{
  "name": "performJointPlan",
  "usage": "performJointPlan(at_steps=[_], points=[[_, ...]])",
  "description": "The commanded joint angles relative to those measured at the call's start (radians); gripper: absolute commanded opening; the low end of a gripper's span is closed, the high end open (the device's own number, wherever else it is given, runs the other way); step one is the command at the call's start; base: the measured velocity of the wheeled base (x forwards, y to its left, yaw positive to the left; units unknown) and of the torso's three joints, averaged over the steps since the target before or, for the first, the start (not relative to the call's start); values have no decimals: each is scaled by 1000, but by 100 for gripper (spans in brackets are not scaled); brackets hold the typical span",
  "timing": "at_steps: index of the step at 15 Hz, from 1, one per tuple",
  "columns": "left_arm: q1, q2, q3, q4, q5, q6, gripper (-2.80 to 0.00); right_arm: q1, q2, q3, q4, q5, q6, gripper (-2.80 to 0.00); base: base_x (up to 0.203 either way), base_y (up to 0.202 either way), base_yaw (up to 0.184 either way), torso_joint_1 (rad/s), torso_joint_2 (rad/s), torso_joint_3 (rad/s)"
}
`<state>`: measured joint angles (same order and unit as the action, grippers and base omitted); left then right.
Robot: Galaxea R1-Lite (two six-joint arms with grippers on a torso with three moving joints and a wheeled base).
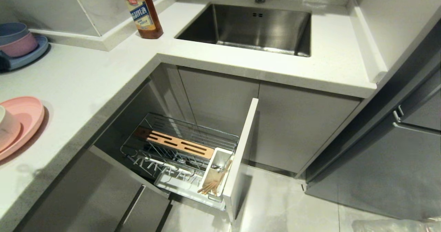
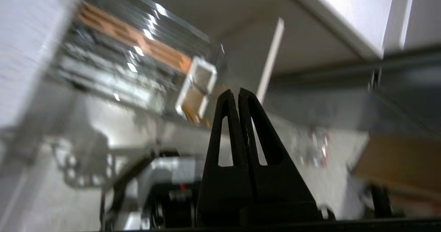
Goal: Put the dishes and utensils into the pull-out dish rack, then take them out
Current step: Take the spoon out of the cupboard
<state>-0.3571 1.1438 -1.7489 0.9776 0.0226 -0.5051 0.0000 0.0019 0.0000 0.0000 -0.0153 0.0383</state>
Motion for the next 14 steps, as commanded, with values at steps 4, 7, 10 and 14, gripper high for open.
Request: performJointPlan(at_steps=[4, 7, 10, 14], points=[[-84, 281, 60, 94, -57, -51, -280, 0, 0, 3, 0, 0, 0, -280, 0, 0, 0, 0, 0, 0], [-94, 400, 53, 149, -109, -49, -280, 0, 0, 2, 1, 0, 0, -280, 0, 0, 0, 0, 0, 0], [-94, 510, 66, 163, -119, -55, -280, 0, 0, 3, 0, 0, 0, -280, 0, 0, 0, 0, 0, 0], [-94, 629, 87, 170, -137, -60, -280, 0, 0, 2, 0, 0, 0, -280, 0, 0, 0, 0, 0, 0]])
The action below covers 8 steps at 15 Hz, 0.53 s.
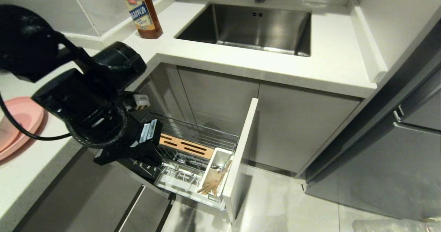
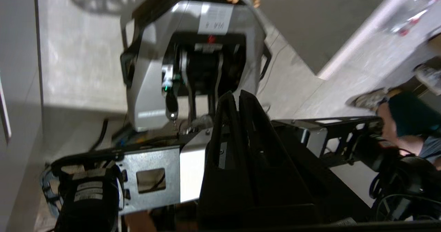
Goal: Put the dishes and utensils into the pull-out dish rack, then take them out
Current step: Take the spoon out of the cupboard
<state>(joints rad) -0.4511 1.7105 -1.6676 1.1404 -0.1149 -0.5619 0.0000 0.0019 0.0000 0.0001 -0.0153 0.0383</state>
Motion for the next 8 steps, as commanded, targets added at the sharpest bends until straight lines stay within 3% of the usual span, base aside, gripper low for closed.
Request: performJointPlan(at_steps=[1, 5, 8], points=[[0, 89, 14, 7, -10, -4, -280, 0, 0, 2, 0, 0, 0, -280, 0, 0, 0, 0, 0, 0], [11, 181, 110, -20, -102, -3, -280, 0, 0, 3, 0, 0, 0, -280, 0, 0, 0, 0, 0, 0], [32, 218, 102, -33, -167, 5, -280, 0, 0, 3, 0, 0, 0, -280, 0, 0, 0, 0, 0, 0]])
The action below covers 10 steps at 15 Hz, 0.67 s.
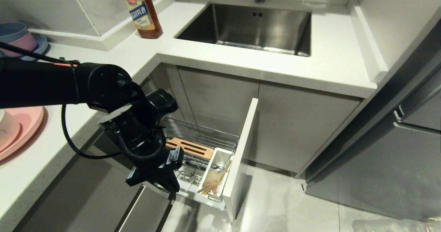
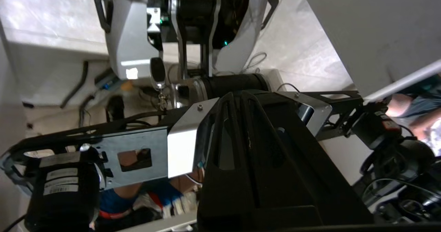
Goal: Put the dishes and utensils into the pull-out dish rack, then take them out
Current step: Take the spoon out of the cupboard
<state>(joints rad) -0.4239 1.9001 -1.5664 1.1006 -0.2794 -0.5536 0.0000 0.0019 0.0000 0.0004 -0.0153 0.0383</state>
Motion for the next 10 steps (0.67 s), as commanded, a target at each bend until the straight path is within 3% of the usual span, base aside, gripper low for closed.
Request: performJointPlan(at_steps=[1, 4, 7, 10], points=[[6, 43, 0, 6, -5, -3, -280, 0, 0, 3, 0, 0, 0, -280, 0, 0, 0, 0, 0, 0], [4, 102, 1, -41, -6, -10, -280, 0, 0, 2, 0, 0, 0, -280, 0, 0, 0, 0, 0, 0], [4, 101, 44, -231, 6, -31, -280, 0, 0, 3, 0, 0, 0, -280, 0, 0, 0, 0, 0, 0], [-14, 44, 177, -493, 100, -36, -280, 0, 0, 3, 0, 0, 0, -280, 0, 0, 0, 0, 0, 0]])
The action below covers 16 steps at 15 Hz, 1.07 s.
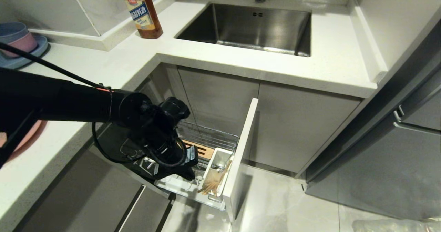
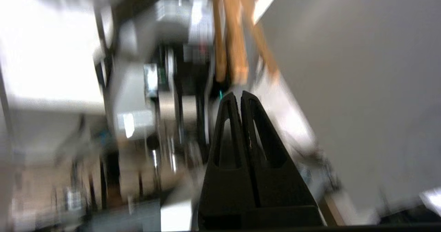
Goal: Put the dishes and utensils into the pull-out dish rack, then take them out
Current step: Take the spoon out of the cupboard
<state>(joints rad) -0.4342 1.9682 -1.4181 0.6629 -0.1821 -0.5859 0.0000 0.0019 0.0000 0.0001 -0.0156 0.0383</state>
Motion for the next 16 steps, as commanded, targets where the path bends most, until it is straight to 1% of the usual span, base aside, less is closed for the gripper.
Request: performJointPlan(at_steps=[1, 2, 3, 7, 9, 15, 16], points=[[-27, -43, 86, -142, 48, -3, -280, 0, 0, 2, 0, 0, 0, -280, 0, 0, 0, 0, 0, 0], [-51, -60, 129, -221, 84, -4, -280, 0, 0, 3, 1, 0, 0, -280, 0, 0, 0, 0, 0, 0], [-74, -81, 169, -281, 102, -7, -280, 0, 0, 2, 0, 0, 0, -280, 0, 0, 0, 0, 0, 0], [-122, -141, 267, -420, 111, -10, -280, 0, 0, 2, 0, 0, 0, -280, 0, 0, 0, 0, 0, 0], [-132, -132, 290, -445, 112, -9, -280, 0, 0, 3, 1, 0, 0, -280, 0, 0, 0, 0, 0, 0], [-135, -72, 320, -568, 113, 3, -280, 0, 0, 3, 0, 0, 0, -280, 0, 0, 0, 0, 0, 0], [-136, -59, 321, -577, 113, 35, -280, 0, 0, 3, 0, 0, 0, -280, 0, 0, 0, 0, 0, 0]])
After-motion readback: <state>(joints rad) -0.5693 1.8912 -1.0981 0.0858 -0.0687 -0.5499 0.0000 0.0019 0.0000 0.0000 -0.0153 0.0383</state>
